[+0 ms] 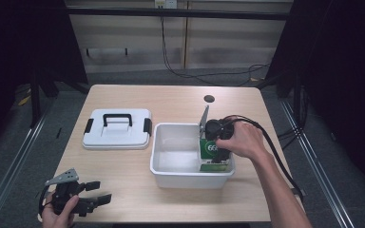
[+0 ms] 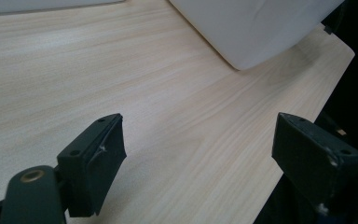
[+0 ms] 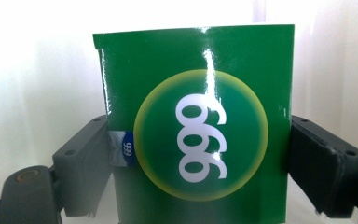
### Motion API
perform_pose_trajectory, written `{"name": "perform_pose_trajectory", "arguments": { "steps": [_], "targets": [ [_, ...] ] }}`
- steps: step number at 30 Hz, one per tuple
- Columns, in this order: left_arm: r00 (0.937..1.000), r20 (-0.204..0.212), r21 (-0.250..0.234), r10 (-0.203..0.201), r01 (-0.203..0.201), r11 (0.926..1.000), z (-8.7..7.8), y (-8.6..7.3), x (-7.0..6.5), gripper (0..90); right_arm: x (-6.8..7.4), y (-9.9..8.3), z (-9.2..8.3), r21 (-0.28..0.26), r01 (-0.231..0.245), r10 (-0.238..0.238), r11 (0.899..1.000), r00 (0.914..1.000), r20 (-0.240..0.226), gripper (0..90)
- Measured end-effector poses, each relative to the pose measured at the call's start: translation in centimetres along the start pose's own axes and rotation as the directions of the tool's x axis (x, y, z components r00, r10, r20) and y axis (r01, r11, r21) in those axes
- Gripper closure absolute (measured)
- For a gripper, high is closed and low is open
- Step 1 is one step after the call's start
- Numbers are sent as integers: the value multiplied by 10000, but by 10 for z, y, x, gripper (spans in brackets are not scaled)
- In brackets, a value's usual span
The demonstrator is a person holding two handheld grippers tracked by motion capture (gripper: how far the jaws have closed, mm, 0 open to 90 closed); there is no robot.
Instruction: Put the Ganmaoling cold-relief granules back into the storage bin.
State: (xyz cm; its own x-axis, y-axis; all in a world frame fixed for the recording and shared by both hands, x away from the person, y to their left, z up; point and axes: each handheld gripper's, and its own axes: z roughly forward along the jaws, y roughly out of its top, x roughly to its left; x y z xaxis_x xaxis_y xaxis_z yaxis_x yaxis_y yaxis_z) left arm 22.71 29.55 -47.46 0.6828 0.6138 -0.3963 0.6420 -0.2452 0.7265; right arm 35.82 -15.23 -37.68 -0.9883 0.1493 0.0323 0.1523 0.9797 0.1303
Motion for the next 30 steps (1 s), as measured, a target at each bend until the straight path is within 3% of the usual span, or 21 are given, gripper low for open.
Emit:
{"name": "perform_pose_trajectory", "arguments": {
  "steps": [30],
  "targets": [
    [10000,39,17,30,-30,10000,0,0,-1,171,-4,8,33,1014,-260,281,9945,9994,-198,129]
  ]
}}
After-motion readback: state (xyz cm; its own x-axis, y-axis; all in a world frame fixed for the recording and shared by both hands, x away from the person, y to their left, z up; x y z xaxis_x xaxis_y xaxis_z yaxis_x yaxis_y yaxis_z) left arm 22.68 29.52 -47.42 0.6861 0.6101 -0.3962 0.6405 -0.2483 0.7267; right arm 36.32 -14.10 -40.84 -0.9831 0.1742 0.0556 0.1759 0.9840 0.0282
